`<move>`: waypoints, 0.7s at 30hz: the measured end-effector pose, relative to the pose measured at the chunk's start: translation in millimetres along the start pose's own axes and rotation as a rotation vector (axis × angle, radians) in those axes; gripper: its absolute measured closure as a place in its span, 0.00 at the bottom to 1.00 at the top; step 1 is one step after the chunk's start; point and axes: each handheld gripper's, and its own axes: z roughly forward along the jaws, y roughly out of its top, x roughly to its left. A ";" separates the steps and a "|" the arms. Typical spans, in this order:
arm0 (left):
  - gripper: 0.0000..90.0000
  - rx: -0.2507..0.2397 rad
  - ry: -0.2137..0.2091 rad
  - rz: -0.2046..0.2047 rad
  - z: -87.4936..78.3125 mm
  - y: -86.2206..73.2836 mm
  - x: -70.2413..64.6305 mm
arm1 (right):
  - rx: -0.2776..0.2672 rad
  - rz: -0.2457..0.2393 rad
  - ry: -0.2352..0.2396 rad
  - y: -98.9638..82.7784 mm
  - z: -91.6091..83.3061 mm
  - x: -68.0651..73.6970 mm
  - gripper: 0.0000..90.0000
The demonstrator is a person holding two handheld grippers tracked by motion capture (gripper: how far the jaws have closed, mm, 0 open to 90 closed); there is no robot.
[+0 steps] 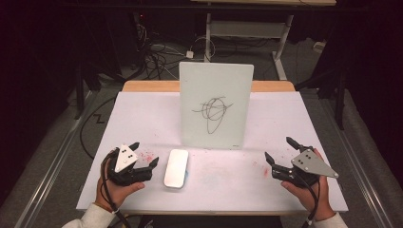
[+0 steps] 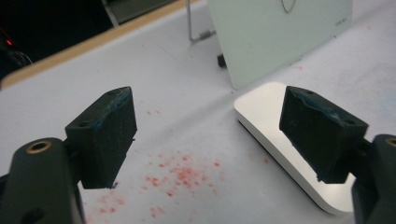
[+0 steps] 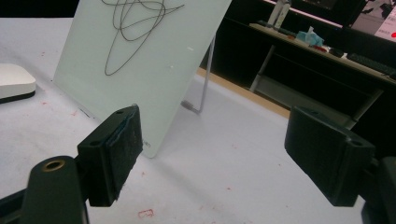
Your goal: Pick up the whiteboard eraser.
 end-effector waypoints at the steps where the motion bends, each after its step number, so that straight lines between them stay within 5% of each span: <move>1: 0.22 0.000 0.000 0.000 0.0 0.0 0.0 | 0.003 -0.002 0.003 -0.7 0.6 0.4 0.22; 2: 0.23 0.025 -0.003 -0.035 0.8 0.1 -4.8 | 0.013 -0.005 -0.001 -1.4 1.4 1.8 0.23; 4: 0.23 0.030 -0.001 -0.042 0.2 0.5 -8.1 | 0.033 -0.035 -0.016 -2.3 2.5 4.6 0.23; 10: 0.23 0.050 -0.006 -0.031 -5.1 2.9 -28.1 | 0.034 -0.048 -0.001 -0.8 4.3 8.7 0.23; 15: 0.25 0.180 -0.041 -0.099 12.1 7.7 -41.9 | 0.059 -0.065 0.003 -2.0 9.0 12.7 0.23; 21: 0.22 0.270 -0.096 -0.160 34.7 14.1 -49.4 | 0.076 -0.073 -0.004 -4.1 11.8 12.4 0.23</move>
